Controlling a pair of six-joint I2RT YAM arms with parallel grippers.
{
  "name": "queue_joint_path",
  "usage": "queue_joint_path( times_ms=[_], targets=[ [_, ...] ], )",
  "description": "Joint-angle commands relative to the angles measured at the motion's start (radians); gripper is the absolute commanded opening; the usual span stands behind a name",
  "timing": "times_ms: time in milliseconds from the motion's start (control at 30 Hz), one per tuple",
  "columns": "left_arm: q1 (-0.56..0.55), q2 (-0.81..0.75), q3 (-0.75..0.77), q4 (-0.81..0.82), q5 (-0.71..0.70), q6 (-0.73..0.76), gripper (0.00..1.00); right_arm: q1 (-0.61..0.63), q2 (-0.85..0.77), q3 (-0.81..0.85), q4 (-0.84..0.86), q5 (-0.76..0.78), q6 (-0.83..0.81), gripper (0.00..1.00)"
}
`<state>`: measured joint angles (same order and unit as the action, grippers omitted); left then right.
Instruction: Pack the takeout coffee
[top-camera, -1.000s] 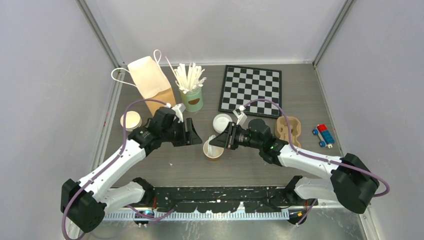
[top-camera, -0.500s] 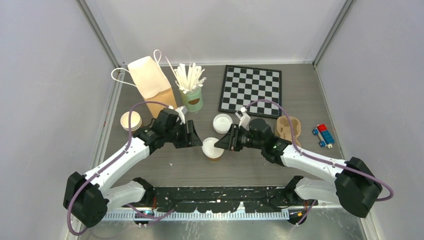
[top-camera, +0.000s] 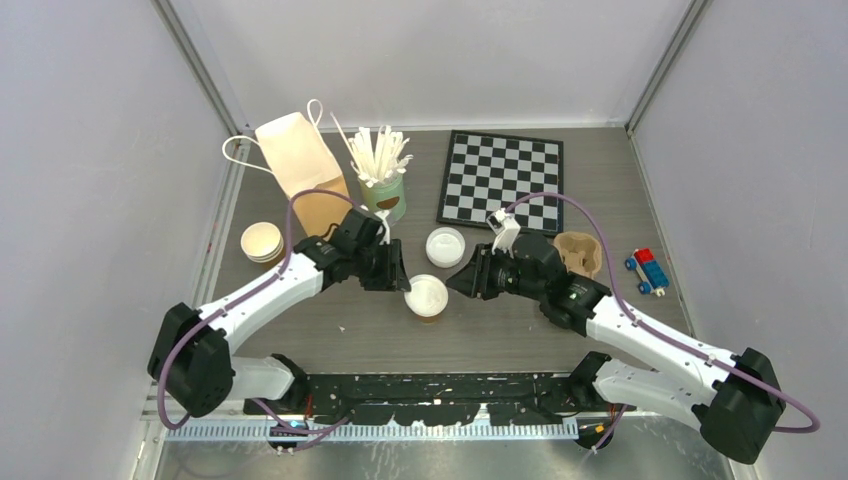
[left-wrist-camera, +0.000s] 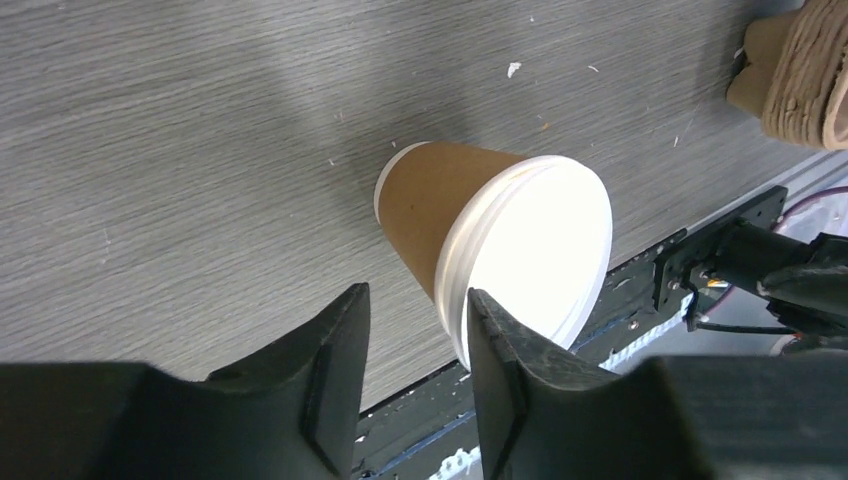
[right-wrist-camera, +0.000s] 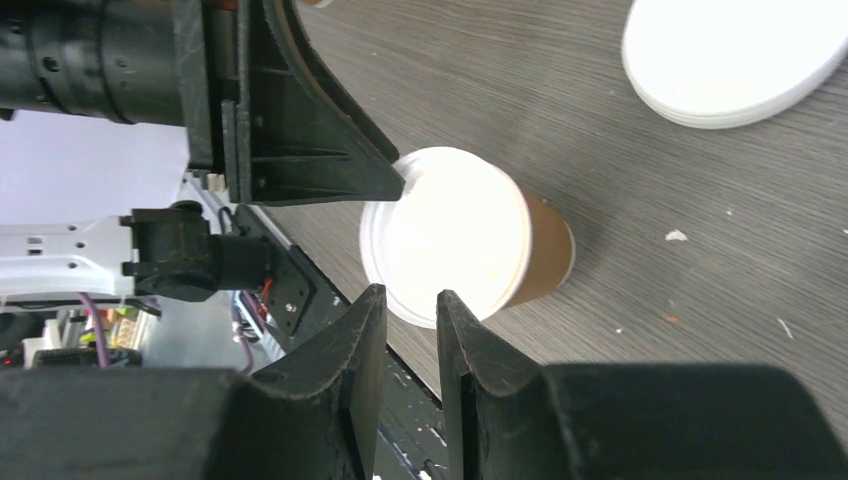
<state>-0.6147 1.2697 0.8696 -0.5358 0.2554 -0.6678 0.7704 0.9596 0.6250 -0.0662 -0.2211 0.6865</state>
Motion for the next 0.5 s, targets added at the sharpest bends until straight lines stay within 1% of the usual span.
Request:
queue_joint_path(
  times_ms=[0,167,233,333,400,467],
  targets=[
    [-0.049,0.019,0.083,-0.039,-0.099,0.049,0.36,-0.001,-0.017,0.036,-0.037,0.043,-0.056,0.31],
    [-0.066,0.007,0.114,-0.065,-0.115,0.053,0.09,-0.001,-0.022,0.030,-0.035,0.052,-0.086,0.31],
    [-0.067,-0.007,0.124,-0.073,-0.117,0.053,0.00,-0.001,-0.030,0.032,-0.035,0.063,-0.097,0.31],
    [-0.066,-0.024,0.137,-0.082,-0.123,0.053,0.00,0.000,-0.038,0.042,-0.036,0.072,-0.122,0.32],
    [-0.066,-0.031,0.154,-0.099,-0.130,0.050,0.00,0.000,-0.049,0.045,-0.026,0.073,-0.154,0.35],
    [-0.067,-0.041,0.171,-0.116,-0.141,0.039,0.00,-0.001,-0.065,0.045,0.002,0.073,-0.196,0.45]
  ],
)
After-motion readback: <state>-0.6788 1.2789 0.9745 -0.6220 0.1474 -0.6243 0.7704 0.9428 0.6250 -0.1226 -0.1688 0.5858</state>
